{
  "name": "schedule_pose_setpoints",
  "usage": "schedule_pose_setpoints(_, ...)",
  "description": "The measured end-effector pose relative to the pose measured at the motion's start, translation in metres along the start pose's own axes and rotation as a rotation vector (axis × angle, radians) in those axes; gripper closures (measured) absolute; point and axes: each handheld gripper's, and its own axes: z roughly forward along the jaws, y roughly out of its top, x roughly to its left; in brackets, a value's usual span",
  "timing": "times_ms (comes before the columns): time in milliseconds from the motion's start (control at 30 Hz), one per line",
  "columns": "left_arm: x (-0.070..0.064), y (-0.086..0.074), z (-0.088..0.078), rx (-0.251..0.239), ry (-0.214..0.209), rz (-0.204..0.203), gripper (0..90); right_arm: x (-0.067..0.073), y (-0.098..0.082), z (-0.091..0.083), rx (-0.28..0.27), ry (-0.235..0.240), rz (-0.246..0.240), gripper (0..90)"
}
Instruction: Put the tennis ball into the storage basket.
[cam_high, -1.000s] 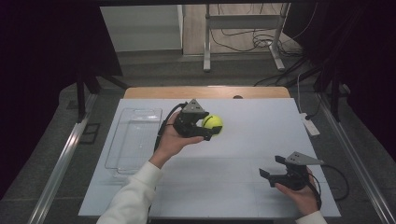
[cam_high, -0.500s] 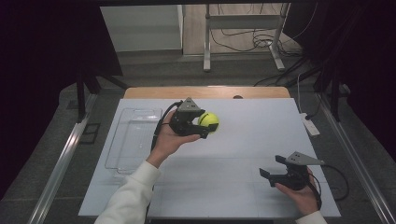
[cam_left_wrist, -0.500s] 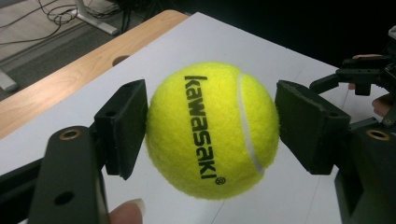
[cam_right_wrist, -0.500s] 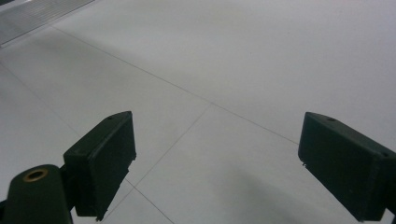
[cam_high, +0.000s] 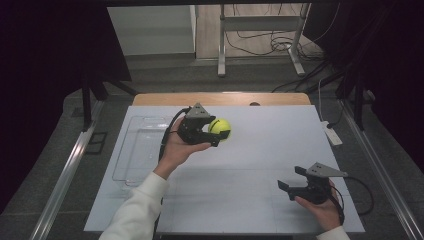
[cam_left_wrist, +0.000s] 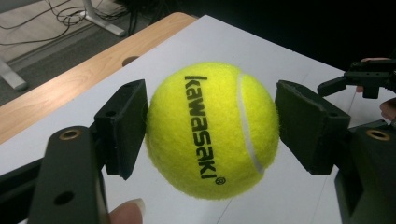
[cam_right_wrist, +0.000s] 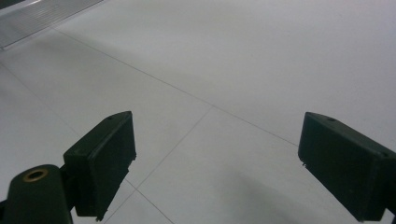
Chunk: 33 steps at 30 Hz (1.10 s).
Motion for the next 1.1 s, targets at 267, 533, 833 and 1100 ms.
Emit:
schedule_pose_setpoints(267,0.004,-0.002,-0.005,-0.009,0.015,-0.008,28.8,0.0,0.0,0.0,0.001,-0.001,-0.001,11.1)
schedule_pose_setpoints(533,0.007,-0.003,-0.011,-0.018,0.033,-0.014,28.8,0.0,0.0,0.0,0.003,-0.001,-0.003,11.1)
schedule_pose_setpoints(833,0.012,-0.005,-0.015,-0.024,0.054,-0.026,28.8,0.0,0.0,0.001,0.005,-0.002,-0.002,11.1)
schedule_pose_setpoints(1100,0.016,-0.005,-0.019,-0.028,0.07,-0.031,28.8,0.0,0.0,0.001,0.006,-0.003,-0.002,11.2)
